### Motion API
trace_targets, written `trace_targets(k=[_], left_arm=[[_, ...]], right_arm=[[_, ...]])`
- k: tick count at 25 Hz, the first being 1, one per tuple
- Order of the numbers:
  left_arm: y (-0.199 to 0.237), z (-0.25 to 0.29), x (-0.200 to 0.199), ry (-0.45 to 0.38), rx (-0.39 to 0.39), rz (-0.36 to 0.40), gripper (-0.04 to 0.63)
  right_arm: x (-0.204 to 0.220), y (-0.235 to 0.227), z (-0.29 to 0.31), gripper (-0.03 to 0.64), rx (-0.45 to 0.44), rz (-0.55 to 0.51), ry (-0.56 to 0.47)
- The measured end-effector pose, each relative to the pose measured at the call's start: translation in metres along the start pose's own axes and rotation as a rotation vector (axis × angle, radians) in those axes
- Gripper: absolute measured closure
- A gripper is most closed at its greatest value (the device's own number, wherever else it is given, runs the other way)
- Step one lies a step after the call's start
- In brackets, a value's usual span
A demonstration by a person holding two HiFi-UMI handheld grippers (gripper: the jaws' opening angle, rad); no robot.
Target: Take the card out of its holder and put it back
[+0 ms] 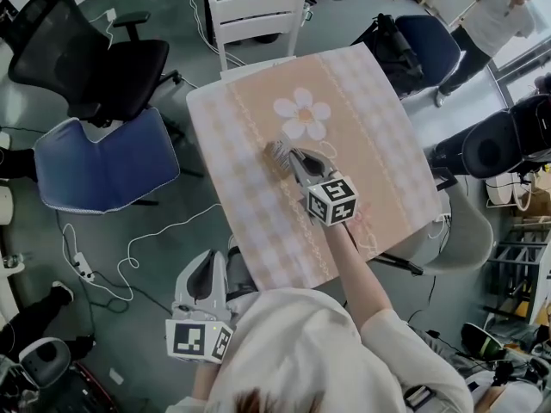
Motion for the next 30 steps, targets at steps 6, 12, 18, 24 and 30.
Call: trace_targets(k=[6, 12, 18, 24, 30], left_arm=[[0.000, -0.003, 0.000, -0.007, -0.005, -0.003, 0.595], [0.001, -0.008, 0.000, -0.013, -0.014, -0.005, 0.595], [-0.001, -0.008, 0.001, -0.017, -0.011, -0.005, 0.595], [-0.006, -0.009, 0.000, -0.018, 0.001, 0.002, 0.595], [-0.012, -0.007, -0.003, -0.026, 0.024, 0.013, 0.595]], right_arm=[[0.000, 0.000, 0.000, 0.598, 0.001, 0.000, 0.003], [-0.005, 0.001, -0.002, 0.589, -0.001, -0.003, 0.004], [-0.022, 0.006, -0.004, 0.545, -0.015, -0.027, -0.025], [-0.040, 0.002, -0.021, 0.543, 0.025, -0.008, -0.082], [-0.060, 0.013, -0.075, 0.584, 0.015, 0.032, -0.206]])
Point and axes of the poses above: the fingertips, and each gripper's own axes: z forward along the fingers, y to its left, x out of its underside, the point moved 2 cm from there along -z, backward along the fingers, and after that the axes turned 9 degrees about y, right-handed, at the moved point
